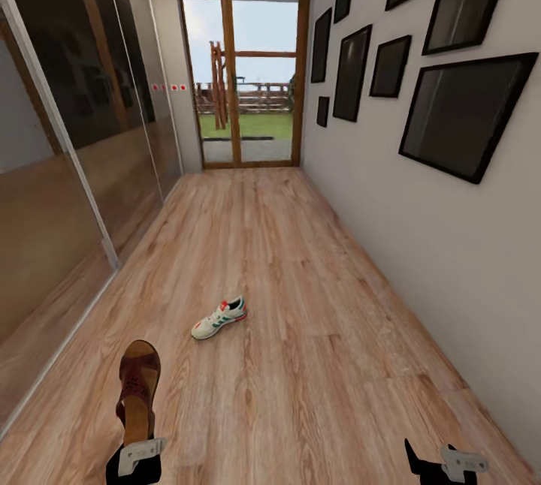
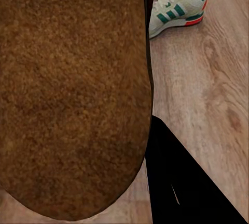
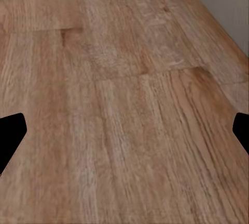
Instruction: Pick up the two gym shoes and the two sandals from the corridor floor and place them onto the hallstand (shoe rack) in the corridor, making sure they are on the rack and not on the floor. Arrange them so the two gym shoes are next to each other and the two sandals are next to each other.
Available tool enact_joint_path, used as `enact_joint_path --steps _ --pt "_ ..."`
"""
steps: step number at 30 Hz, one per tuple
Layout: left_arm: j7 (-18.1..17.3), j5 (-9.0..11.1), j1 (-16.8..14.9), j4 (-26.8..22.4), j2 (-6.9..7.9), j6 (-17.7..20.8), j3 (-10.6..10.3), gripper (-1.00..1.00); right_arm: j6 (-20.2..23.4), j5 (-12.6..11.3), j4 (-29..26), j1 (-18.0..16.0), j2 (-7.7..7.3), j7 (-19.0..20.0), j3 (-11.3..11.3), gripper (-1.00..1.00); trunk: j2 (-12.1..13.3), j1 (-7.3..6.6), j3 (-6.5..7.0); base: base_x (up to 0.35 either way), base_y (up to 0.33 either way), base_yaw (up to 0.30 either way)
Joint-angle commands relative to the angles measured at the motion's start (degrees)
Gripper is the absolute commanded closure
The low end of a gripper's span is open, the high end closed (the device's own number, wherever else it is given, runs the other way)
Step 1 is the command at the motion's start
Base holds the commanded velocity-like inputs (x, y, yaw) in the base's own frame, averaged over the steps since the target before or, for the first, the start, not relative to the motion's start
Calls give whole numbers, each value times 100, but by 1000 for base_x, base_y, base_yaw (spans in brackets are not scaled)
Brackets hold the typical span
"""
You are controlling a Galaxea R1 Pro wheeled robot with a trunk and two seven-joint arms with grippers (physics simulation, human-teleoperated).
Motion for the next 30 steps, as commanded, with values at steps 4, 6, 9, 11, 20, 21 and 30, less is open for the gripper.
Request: enact_joint_path --steps 4,6,9,11,20,21,30 --pt "-15 -4 -3 0 -1 -12 13 100 -14 -2 -2 -4 -2 73 -40 -100 -2 2 -5 320 -165 43" --pt "-15 -4 -3 1 -1 -12 14 100 -14 -1 -3 -4 -4 82 -37 -100 -2 2 -5 319 -168 14" --pt "-15 -4 -3 0 -1 -12 14 100 -14 3 -3 -4 -6 89 -35 -100 -2 2 -5 319 -168 7" --pt "-15 -4 -3 1 -3 -12 14 100 -14 5 -4 -4 -6 90 -35 -100 -2 2 -5 318 -169 2" --pt "-15 -2 -3 1 2 -15 14 100 -14 1 -4 -4 -6 87 -34 -100 -2 2 -5 318 -168 0" --pt "-15 2 -3 0 2 -13 16 100 -17 1 -6 -4 -6 85 -34 -100 -2 2 -5 318 -168 0" --pt "-15 -2 -3 -2 2 -14 20 100 -14 1 -4 -4 1 84 -29 -100 -2 2 -5 316 -168 91"
